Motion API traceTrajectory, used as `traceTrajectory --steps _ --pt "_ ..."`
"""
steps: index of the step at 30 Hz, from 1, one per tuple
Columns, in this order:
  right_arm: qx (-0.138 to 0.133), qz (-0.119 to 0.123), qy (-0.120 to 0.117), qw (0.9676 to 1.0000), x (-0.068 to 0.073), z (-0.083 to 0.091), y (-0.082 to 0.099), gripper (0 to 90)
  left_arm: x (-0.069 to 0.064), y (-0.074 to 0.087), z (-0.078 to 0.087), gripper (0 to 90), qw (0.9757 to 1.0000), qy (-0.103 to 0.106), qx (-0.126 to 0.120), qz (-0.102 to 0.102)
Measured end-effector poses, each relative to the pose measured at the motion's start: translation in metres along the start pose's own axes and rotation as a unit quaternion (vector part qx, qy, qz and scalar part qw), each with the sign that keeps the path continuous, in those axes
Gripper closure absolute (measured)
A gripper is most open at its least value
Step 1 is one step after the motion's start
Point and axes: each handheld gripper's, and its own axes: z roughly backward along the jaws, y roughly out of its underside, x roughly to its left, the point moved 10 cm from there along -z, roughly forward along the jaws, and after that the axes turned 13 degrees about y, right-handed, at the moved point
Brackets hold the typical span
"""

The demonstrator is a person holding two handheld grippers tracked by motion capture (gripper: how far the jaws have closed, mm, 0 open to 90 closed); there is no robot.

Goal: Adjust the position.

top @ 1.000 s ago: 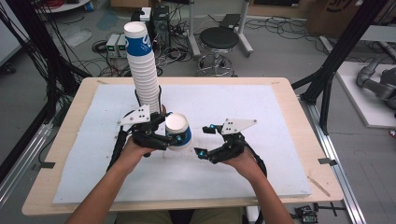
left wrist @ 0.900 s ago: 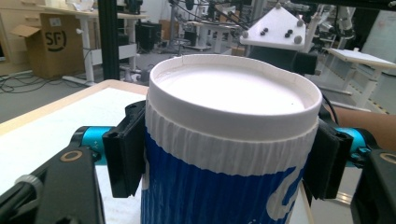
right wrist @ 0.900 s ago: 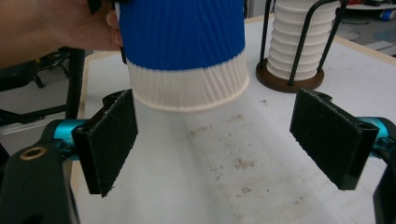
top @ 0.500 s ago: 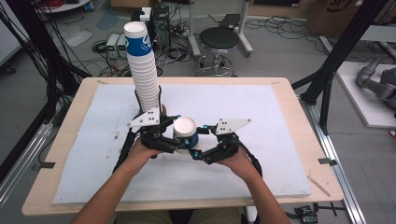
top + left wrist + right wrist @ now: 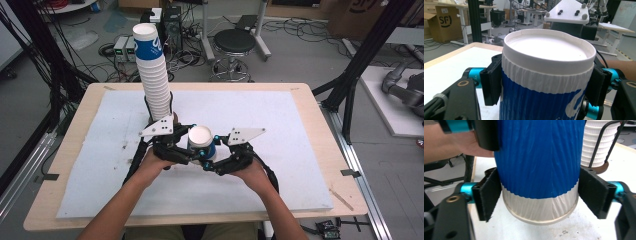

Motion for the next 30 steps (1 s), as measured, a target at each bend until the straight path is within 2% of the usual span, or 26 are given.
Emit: traceTrajectory --steps 4,6,7,8,9,17,20,21,22,24,27,28,29,30 --pt "0.013 0.013 -0.002 0.9998 0.001 0.001 0.002 29.7 0.000 0.002 -0.001 27.8 1.0000 0.002 0.006 0.005" --pt "0.020 0.020 -0.005 0.9996 0.002 0.001 0.005 31.0 0.000 0.006 -0.003 26.3 0.9997 -0.005 0.022 0.007" --pt "0.020 0.020 -0.005 0.9996 0.002 0.001 0.005 31.0 0.000 0.006 -0.003 21.9 0.9997 -0.005 0.022 0.007" --pt "0.029 0.024 -0.005 0.9993 0.001 0.000 0.007 31.4 0.002 0.009 -0.003 15.4 0.9993 -0.014 0.025 0.023" --pt "0.034 0.026 -0.004 0.9991 0.000 0.000 0.009 31.4 0.001 0.010 -0.003 13.4 0.9992 -0.011 0.028 0.028" --pt "0.056 0.036 -0.003 0.9978 -0.004 0.003 0.016 31.5 -0.001 0.011 0.005 13.4 0.9988 -0.006 0.042 0.024" --pt "0.087 0.060 -0.002 0.9944 -0.008 0.007 0.021 31.6 -0.002 0.012 0.012 13.4 0.9976 -0.003 0.065 0.022" --pt "0.087 0.060 -0.002 0.9944 -0.008 0.007 0.021 31.6 -0.002 0.012 0.012 13.4 0.9976 -0.003 0.065 0.022" --pt "0.108 0.082 0.000 0.9908 -0.009 0.009 0.023 31.5 -0.002 0.012 0.014 13.5 0.9971 -0.004 0.073 0.021" --pt "0.125 0.101 -0.002 0.9871 -0.010 0.010 0.024 31.5 -0.002 0.011 0.016 13.5 0.9964 -0.004 0.082 0.021" --pt "0.143 0.116 -0.007 0.9828 -0.012 0.012 0.024 31.5 -0.002 0.010 0.018 13.5 0.9949 -0.003 0.098 0.022" --pt "0.153 0.125 -0.007 0.9802 -0.013 0.012 0.025 31.5 -0.002 0.011 0.018 13.5 0.9944 -0.002 0.103 0.024" --pt "0.153 0.125 -0.007 0.9802 -0.013 0.012 0.025 31.5 -0.002 0.011 0.018 13.5 0.9944 -0.002 0.103 0.024" --pt "0.164 0.137 -0.003 0.9768 -0.015 0.013 0.026 31.5 -0.002 0.012 0.017 13.5 0.9935 0.000 0.111 0.026"
